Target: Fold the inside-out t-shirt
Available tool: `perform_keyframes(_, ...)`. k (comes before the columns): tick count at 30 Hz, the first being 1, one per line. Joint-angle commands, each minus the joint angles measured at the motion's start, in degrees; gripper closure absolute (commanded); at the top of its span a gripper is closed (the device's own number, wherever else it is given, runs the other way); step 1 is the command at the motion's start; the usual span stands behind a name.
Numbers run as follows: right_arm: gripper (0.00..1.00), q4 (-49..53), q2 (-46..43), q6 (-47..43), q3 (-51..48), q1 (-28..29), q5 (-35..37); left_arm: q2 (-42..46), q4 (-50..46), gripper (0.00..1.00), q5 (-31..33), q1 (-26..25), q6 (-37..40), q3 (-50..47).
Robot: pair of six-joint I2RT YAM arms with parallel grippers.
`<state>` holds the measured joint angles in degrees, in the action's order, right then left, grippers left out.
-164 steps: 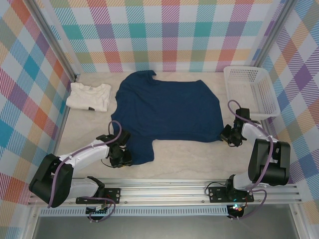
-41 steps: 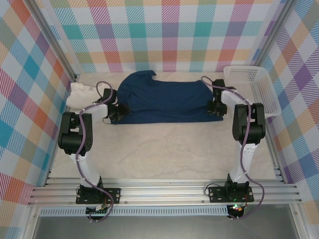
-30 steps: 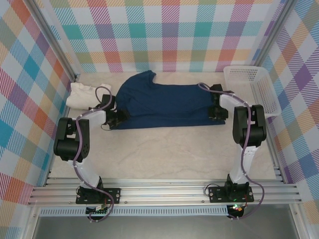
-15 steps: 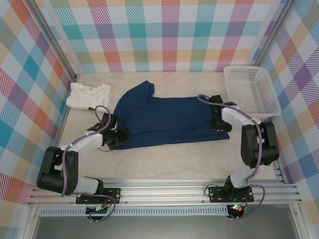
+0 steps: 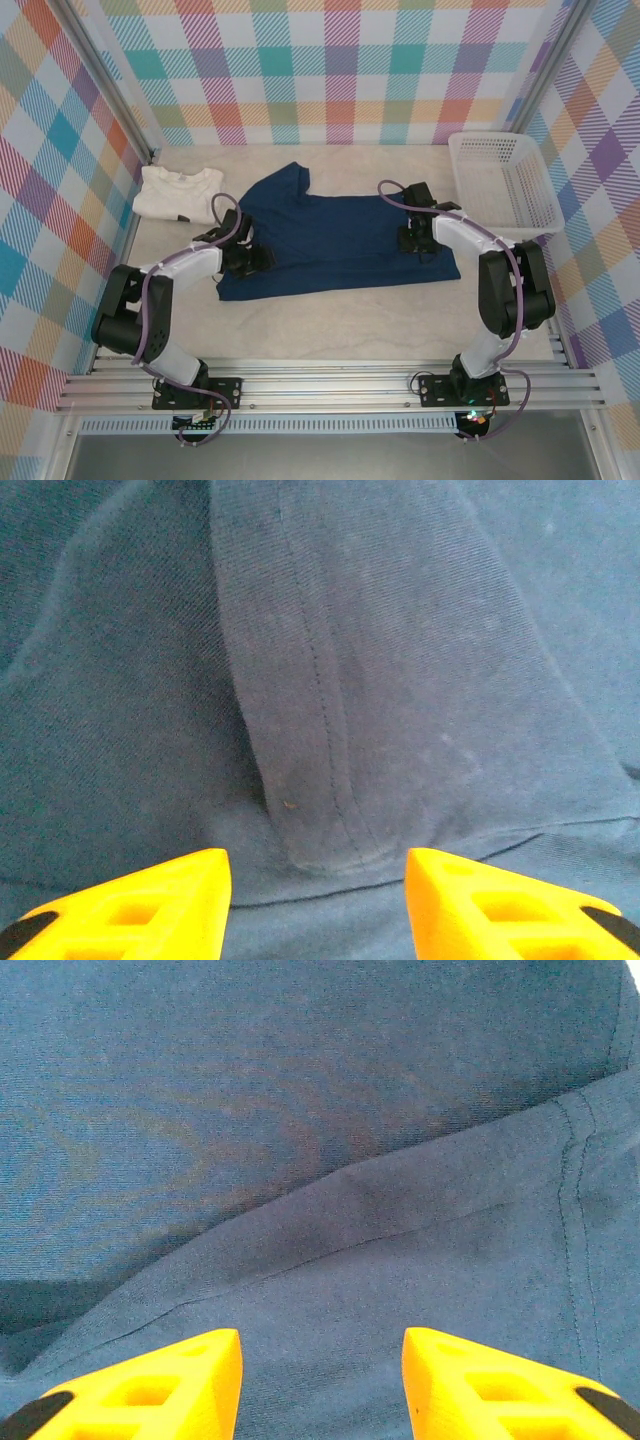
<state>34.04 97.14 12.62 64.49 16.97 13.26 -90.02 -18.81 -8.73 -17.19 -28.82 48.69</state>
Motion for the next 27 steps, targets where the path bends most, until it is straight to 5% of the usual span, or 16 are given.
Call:
perform_keyframes(1, 0.54, -0.6, -0.1, -0.8, 0.4, 0.4, -1.2, -1.7, 1.1, 0.56, -0.2, -0.8, 1.2, 2.2)
perform_keyframes(22, 0.55, -0.6, -0.6, -1.0, -0.3, 0.9, -1.9, -7.2, 0.6, 0.97, -0.6, -0.8, 3.8, 10.3)
perform_keyframes(27, 0.56, -0.5, -0.8, -1.4, -0.3, 0.9, -1.3, -8.7, -0.5, 1.00, -0.7, -0.8, 4.5, 15.3)
